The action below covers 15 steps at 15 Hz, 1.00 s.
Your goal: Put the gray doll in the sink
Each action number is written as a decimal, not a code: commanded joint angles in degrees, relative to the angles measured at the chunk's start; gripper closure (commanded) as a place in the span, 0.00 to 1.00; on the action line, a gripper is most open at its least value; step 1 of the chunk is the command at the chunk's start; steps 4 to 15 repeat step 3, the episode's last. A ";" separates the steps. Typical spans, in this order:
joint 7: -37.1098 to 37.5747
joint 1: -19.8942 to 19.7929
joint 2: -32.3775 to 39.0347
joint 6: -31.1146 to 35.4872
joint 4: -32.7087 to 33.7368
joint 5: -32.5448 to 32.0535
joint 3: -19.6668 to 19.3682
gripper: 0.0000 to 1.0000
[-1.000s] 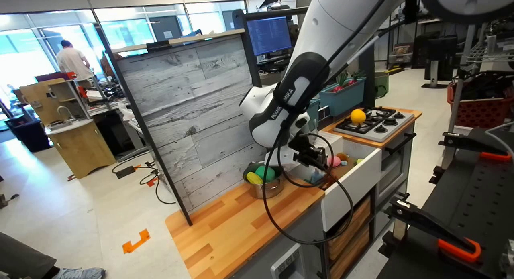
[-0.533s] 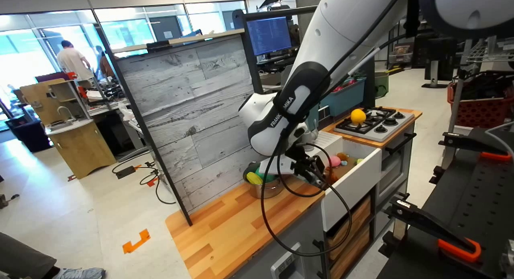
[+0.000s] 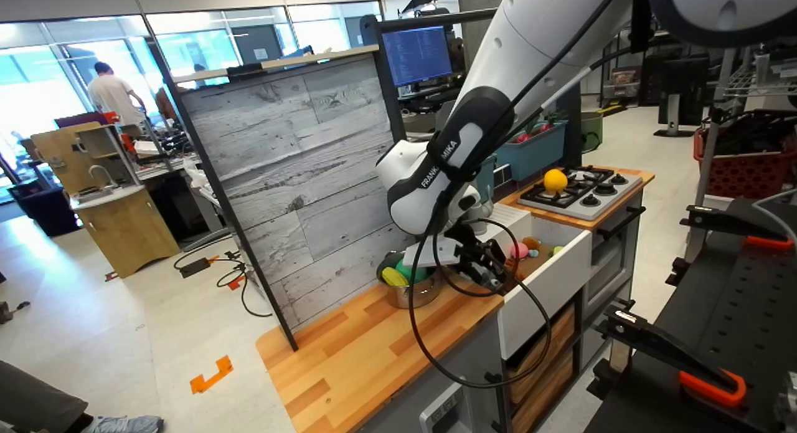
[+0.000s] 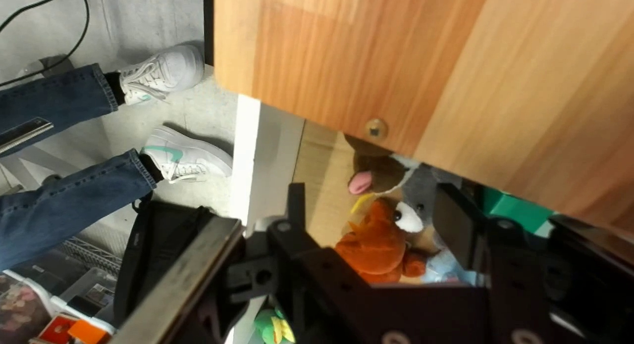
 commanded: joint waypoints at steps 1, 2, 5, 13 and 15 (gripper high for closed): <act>-0.10 0.09 0.00 -0.11 0.12 0.24 -0.19 0.31; -0.10 0.09 0.00 -0.11 0.12 0.24 -0.19 0.31; -0.10 0.09 0.00 -0.11 0.12 0.24 -0.19 0.31; -0.10 0.09 0.00 -0.11 0.12 0.24 -0.19 0.31; -0.10 0.09 0.00 -0.11 0.12 0.24 -0.19 0.31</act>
